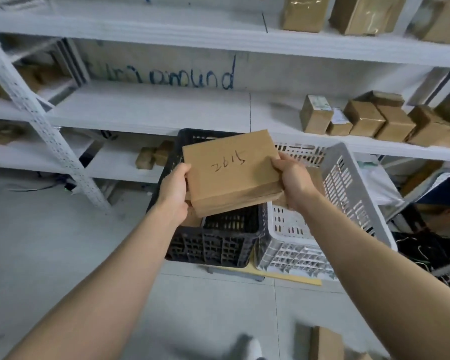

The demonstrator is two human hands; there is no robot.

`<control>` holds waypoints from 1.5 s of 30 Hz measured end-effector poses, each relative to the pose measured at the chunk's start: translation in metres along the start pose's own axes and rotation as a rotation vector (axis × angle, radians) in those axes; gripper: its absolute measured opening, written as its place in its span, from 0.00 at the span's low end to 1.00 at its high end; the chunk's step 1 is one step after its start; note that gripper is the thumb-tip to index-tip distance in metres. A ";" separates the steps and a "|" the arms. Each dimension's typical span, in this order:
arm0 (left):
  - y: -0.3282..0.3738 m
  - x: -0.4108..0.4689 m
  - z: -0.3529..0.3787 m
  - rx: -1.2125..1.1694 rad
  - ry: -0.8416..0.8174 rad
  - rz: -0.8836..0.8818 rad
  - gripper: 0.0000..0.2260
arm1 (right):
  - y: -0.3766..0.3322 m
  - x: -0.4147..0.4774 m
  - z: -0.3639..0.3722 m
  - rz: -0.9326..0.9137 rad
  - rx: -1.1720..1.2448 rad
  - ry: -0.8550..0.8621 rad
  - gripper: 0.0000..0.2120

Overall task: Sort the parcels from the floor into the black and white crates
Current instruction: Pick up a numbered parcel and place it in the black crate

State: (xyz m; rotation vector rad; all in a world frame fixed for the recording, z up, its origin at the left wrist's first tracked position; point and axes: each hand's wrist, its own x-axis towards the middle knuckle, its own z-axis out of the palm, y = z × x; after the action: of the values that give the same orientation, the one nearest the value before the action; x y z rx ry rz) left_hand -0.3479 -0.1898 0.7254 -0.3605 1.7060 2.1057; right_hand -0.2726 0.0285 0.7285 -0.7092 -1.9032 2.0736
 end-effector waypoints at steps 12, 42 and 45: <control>-0.027 0.090 -0.017 0.075 0.240 -0.187 0.25 | 0.041 0.121 0.048 0.108 -0.393 -0.199 0.20; -0.145 0.223 -0.012 0.464 0.026 -0.858 0.15 | 0.200 0.218 0.082 0.526 -0.863 -0.188 0.35; -0.151 0.232 -0.007 0.492 0.077 -0.847 0.16 | 0.213 0.222 0.087 0.527 -0.849 -0.157 0.37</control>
State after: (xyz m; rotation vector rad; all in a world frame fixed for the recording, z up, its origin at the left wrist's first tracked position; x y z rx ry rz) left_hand -0.4835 -0.1368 0.4904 -0.8302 1.6300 1.0516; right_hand -0.4745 0.0344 0.4809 -1.3690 -2.9661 1.4887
